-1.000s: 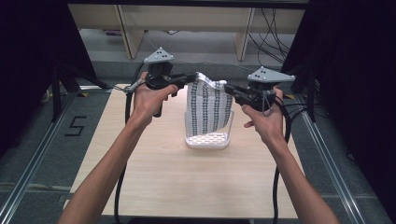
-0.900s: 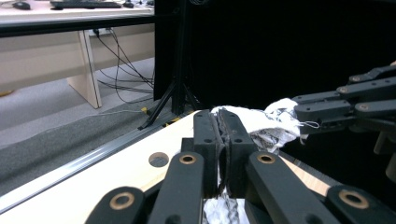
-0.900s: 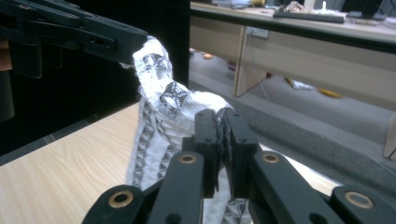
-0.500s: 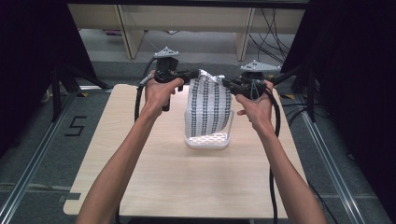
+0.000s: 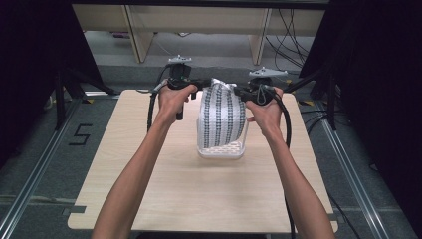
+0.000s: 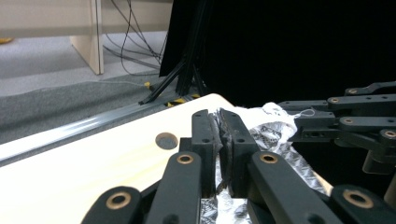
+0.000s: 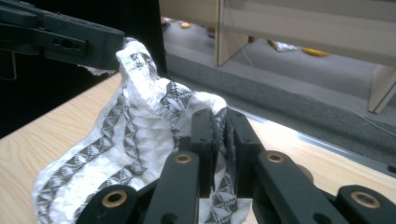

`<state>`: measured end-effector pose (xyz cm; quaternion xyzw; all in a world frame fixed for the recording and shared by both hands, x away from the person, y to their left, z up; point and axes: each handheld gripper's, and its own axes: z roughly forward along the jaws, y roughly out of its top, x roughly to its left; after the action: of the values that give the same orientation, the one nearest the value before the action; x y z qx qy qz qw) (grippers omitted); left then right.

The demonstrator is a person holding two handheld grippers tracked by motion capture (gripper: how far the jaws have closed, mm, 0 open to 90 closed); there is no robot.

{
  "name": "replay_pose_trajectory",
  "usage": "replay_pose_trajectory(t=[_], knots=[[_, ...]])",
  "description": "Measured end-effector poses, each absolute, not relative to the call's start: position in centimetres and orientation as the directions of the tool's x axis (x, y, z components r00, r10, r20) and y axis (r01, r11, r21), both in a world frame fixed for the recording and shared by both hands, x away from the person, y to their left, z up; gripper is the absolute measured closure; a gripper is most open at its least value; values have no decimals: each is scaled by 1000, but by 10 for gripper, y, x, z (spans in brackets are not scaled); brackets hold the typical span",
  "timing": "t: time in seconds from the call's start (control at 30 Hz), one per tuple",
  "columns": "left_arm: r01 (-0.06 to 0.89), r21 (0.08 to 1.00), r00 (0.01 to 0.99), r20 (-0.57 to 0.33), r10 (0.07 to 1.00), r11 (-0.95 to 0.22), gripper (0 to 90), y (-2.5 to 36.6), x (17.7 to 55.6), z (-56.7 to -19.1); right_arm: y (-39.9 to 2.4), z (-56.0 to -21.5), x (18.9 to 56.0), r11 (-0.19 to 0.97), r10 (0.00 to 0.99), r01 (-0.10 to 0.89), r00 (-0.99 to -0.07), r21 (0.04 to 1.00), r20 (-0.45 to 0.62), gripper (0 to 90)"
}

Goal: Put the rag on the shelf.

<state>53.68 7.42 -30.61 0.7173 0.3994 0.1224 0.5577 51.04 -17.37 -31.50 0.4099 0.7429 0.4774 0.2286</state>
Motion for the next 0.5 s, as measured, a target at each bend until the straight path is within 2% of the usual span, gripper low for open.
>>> replay_pose_trajectory(t=[0.33, 0.37, 0.4, 0.47, 0.5], knots=[[483, 874, 634, -315, 706, -44, 725, 76, 541, -327, -167, -326, 518, 237, 842, 439, -537, 867, 42, 753], [486, 873, 630, -314, 711, -44, 605, 76, 541, -327, -166, -327, 519, 248, 846, 444, -532, 861, 31, 721], [487, 872, 618, -307, 724, -46, 546, 76, 542, -328, -165, -327, 519, 260, 843, 438, -538, 861, 20, 709], [492, 869, 615, -308, 726, -48, 480, 77, 541, -328, -163, -328, 518, 244, 845, 455, -533, 856, 42, 676], [489, 871, 619, -304, 724, -52, 475, 77, 540, -327, -163, -328, 519, 262, 841, 448, -541, 855, 26, 665]])
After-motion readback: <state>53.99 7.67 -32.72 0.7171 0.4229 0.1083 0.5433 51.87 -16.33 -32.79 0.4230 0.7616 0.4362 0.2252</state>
